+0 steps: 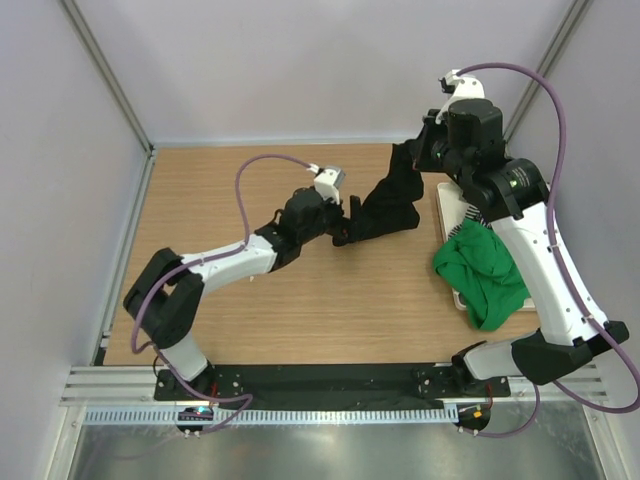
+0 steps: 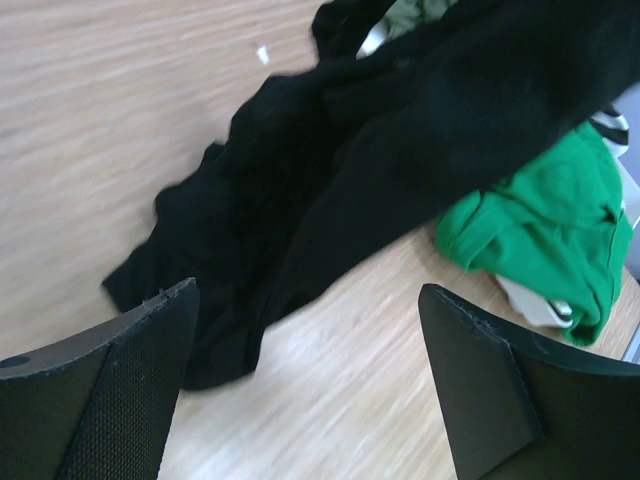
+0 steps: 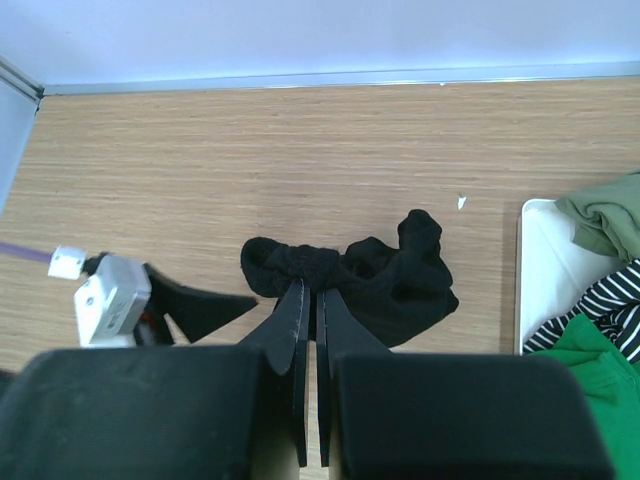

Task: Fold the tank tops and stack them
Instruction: Flatten the tank top out

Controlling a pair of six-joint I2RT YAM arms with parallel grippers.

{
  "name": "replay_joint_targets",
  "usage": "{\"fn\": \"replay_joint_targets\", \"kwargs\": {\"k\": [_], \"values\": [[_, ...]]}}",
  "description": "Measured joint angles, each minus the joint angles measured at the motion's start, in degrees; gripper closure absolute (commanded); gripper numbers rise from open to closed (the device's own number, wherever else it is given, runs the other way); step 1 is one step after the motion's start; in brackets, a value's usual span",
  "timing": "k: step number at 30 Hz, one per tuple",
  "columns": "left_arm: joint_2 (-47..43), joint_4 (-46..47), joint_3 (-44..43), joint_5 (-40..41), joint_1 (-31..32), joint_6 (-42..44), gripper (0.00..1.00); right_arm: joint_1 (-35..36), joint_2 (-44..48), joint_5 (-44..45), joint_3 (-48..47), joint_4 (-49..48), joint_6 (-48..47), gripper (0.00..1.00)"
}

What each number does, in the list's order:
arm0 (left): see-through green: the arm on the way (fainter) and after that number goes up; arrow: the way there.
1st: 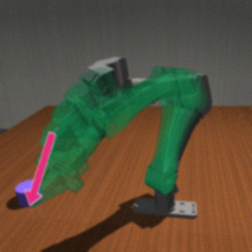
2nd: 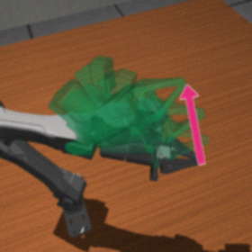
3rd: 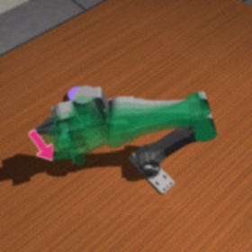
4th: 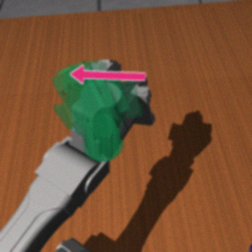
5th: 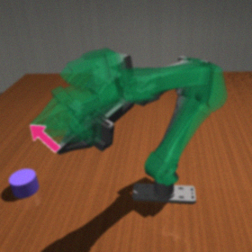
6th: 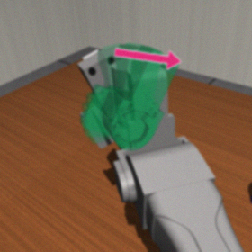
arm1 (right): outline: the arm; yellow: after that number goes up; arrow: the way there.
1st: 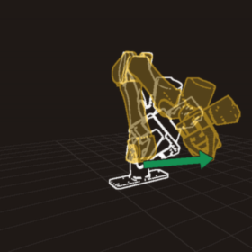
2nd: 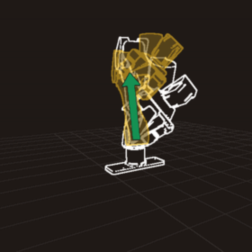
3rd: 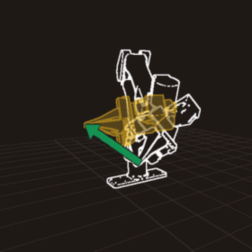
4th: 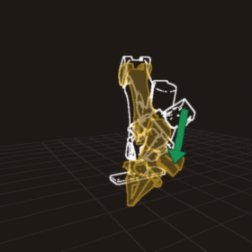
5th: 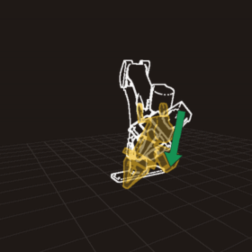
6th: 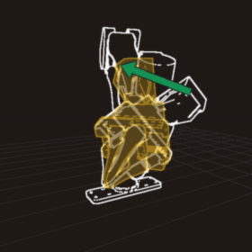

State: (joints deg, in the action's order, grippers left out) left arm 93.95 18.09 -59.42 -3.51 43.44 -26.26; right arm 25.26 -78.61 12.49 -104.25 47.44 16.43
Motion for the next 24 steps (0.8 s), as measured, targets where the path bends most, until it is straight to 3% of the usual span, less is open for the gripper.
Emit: {"fn": "replay_joint_targets", "kwargs": {"k": [3, 4, 6, 7, 9, 13, 17, 24], "values": [[5.2, 1.09, -5.33, -1.53, 0.0, 1.07, 0.31, -0.11, 0.0, -0.17, 0.0, 0.0, 0.0, 0.99], [6.64, 1.31, -6.73, -2.25, 0.0, 1.29, 0.5, -0.2, 0.0, -0.2, 0.0, 0.04, 0.0, 0.99], [9.03, 1.46, -8.94, -3.82, 0.0, 1.4, 0.71, -0.42, 0.0, -0.17, -0.07, 0.17, 0.02, 0.99], [9.88, 1.49, -9.66, -4.55, 0.0, 1.33, 0.87, -0.55, 0.0, -0.15, -0.11, 0.26, 0.04, 0.99], [10.47, 1.36, -9.86, -5.33, 0.0, 1.51, 1.0, -1.16, 0.0, 0.07, -0.26, 0.44, 0.26, 0.99], [8.96, 0.5, -8.55, -4.09, 0.07, 2.45, 1.0, -2.89, 0.0, 0.24, -0.33, 0.66, 0.79, 0.99], [2.82, -9.77, -9.11, 2.86, 0.09, 5.68, 1.0, -3.74, -0.2, -1.46, -0.33, 0.13, 1.6, 0.99], [-7.72, -35.34, -28.46, 19.06, 0.39, 11.5, 1.0, -3.85, -5.92, -9.27, -5.4, -2.29, 3.5, 0.99]]}}
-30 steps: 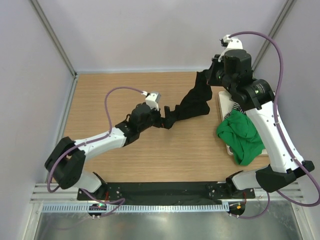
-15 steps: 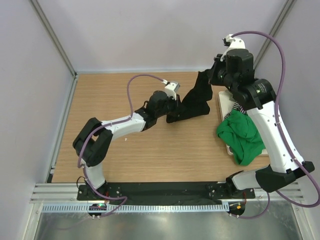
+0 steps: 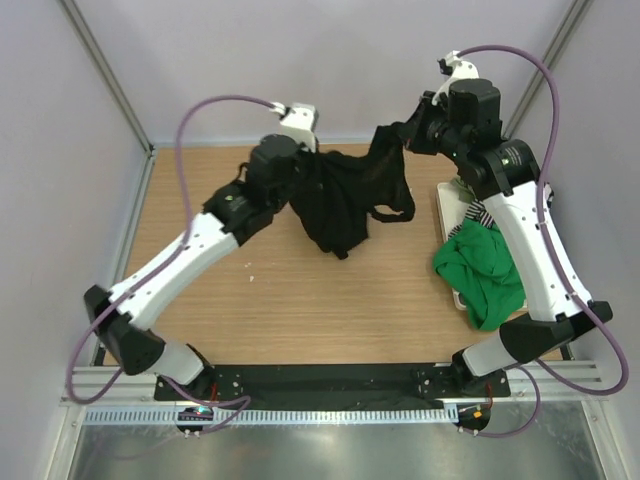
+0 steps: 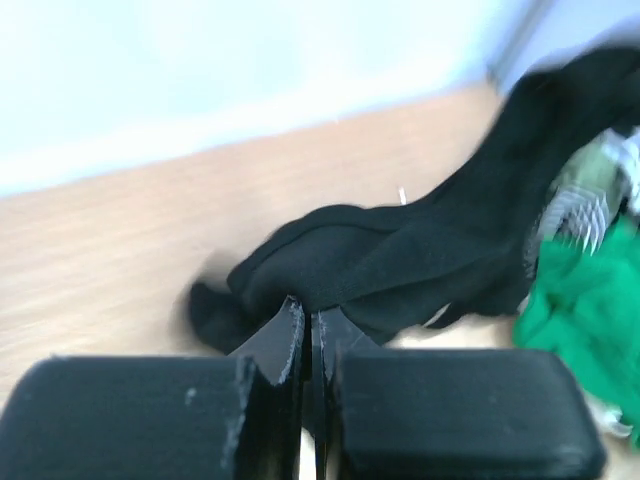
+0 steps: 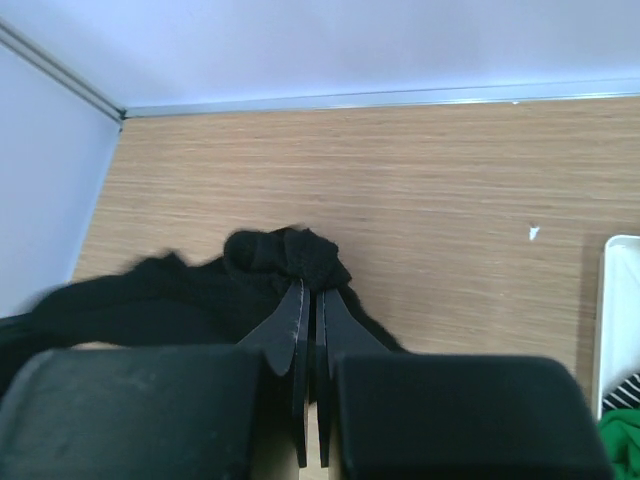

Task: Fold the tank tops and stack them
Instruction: Flatten the tank top out

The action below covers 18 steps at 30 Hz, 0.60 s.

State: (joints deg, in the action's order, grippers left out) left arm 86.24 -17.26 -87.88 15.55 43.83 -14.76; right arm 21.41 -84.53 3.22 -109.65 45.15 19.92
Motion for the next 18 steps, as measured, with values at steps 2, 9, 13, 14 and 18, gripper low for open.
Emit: {"fn": "replay_joint_targets", "kwargs": {"k": [2, 9, 13, 14, 18], "values": [[-4.17, -4.39, -5.07, 4.5, 0.81, 1.07, 1.0, 0.0, -0.7, -1.07, -0.79, -0.96, 0.76, 0.99], [-17.31, -9.38, 1.14, 14.4, 9.75, 0.52, 0.77, -0.35, 8.15, -0.31, 13.33, -6.64, 3.15, 0.99], [-18.1, -9.16, 16.0, 14.08, 14.32, -2.91, 0.4, -2.25, 15.74, 1.9, 28.2, -8.66, 4.81, 0.99], [-17.29, -9.09, 19.87, 13.77, 16.15, -4.0, 0.32, -3.28, 17.44, 2.6, 31.56, -9.14, 5.42, 0.99], [-16.35, -10.05, 30.69, 12.02, 20.57, -7.1, 0.16, -6.56, 22.69, 6.91, 38.88, -8.02, 6.88, 0.99]]}}
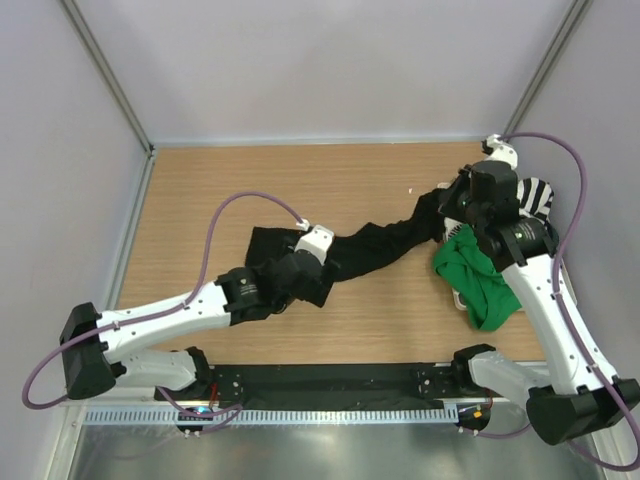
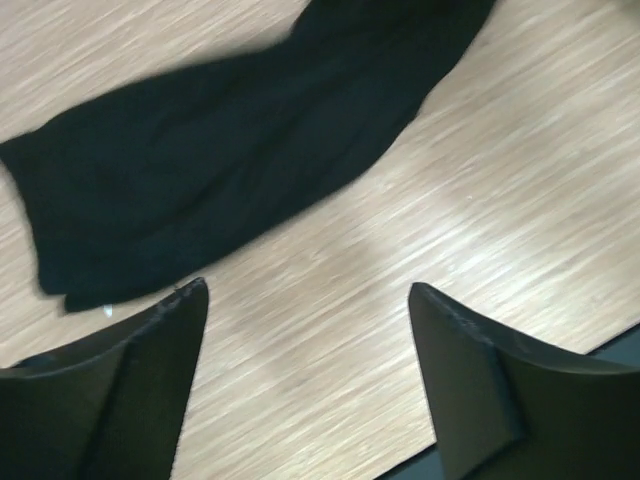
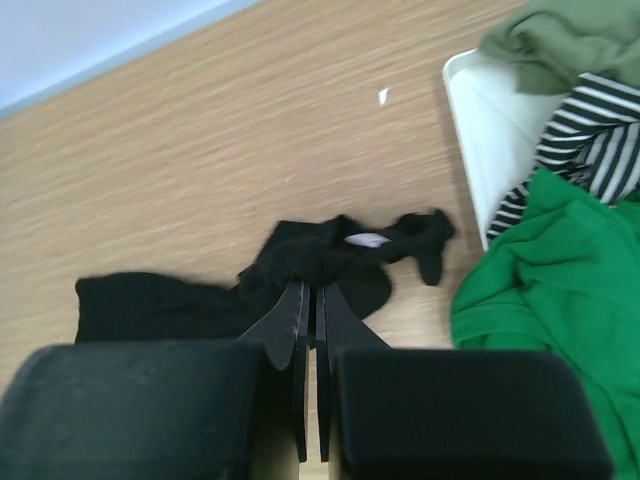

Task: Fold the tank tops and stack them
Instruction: Flatten the tank top out

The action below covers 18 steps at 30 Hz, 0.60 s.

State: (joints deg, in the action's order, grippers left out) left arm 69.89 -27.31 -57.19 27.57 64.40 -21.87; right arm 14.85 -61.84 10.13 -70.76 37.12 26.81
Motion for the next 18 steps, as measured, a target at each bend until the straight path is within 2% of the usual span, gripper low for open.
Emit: {"fn": "replay_joint_targets", "kwargs": {"k": [4, 9, 18], "values": [[-3.1, 0.22, 2.91, 1.68, -1.64, -3.34, 0.11, -0.57, 5.07, 4.61, 1.75, 0.09, 0.74, 0.99], [-4.07, 0.85, 1.42, 1.18, -9.86, -7.45, 0.13, -0.57, 11.89, 6.88, 8.04, -1.11, 1.88, 0.99], [14.05, 0.15, -7.85, -3.85, -25.11, -9.4, 0.22, -0.61, 13.62, 6.21, 16.57, -2.08, 2.32, 0.99]]}}
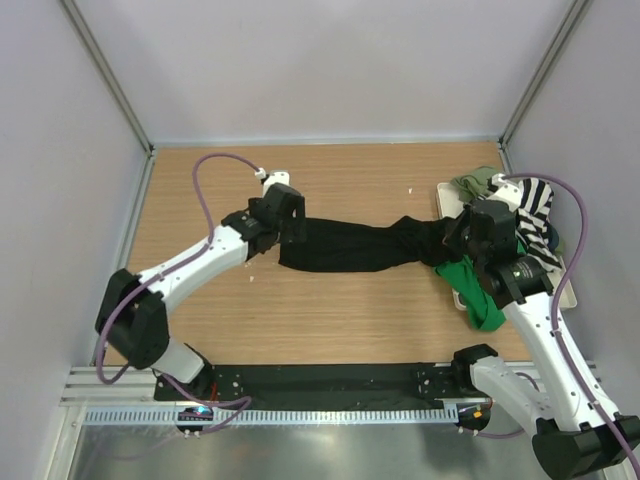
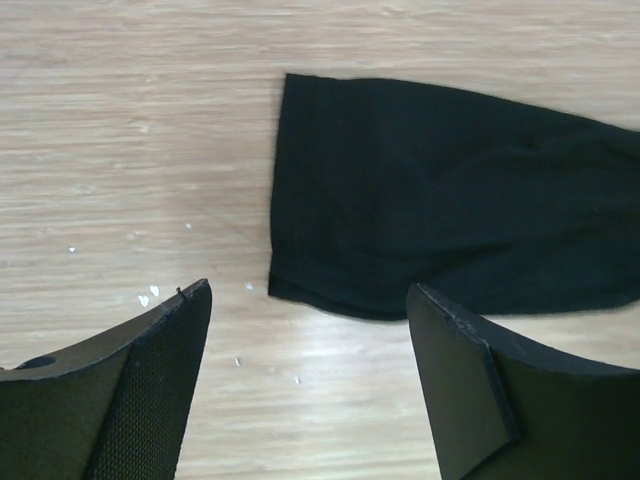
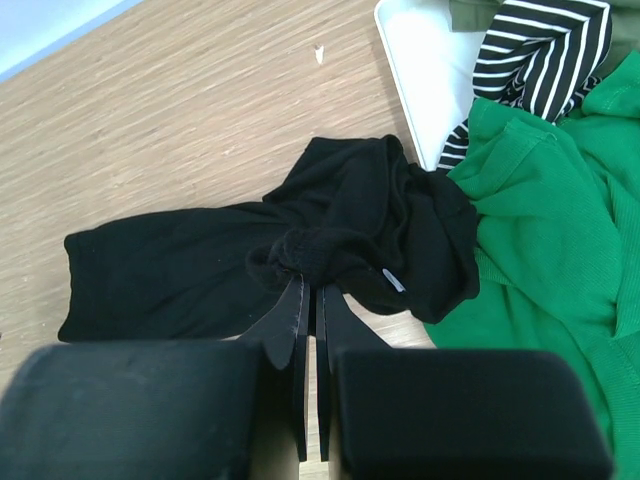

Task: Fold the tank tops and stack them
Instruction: Flatten the tank top out

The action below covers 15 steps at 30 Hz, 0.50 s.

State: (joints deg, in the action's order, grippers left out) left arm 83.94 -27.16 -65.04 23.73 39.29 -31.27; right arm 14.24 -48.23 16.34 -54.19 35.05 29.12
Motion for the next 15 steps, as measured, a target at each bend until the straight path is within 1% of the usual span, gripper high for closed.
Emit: {"fn": "replay_joint_targets", "kwargs": {"k": [1, 6, 8, 10, 15], "values": [[2.08, 0.13, -1.01, -0.81, -1.66, -0.04, 0.25, 0.0, 0.09, -0.04, 0.37, -0.2, 0.0, 0.99], [11.74, 0.35, -7.56, -4.5, -8.22, -0.04, 0.3, 0.0, 0.76, -0.68, 1.68, -0.92, -0.04, 0.99], [15.58, 0.39, -10.64, -6.05, -9.99, -0.07, 0.39, 0.0, 0.94, -0.94, 1.97, -1.14, -0.04, 0.99], [19.26, 0.66, -13.55, -7.78, -11.23, 0.11, 0.43, 0.0, 1.01, -1.11, 2.12, -1.25, -0.07, 0.99], [28.57, 0.46, -20.41, -11.15, -12.94, 0.22, 0.43, 0.0, 0.98, -1.49, 2.47, -1.66, -0.24, 0.99]]}}
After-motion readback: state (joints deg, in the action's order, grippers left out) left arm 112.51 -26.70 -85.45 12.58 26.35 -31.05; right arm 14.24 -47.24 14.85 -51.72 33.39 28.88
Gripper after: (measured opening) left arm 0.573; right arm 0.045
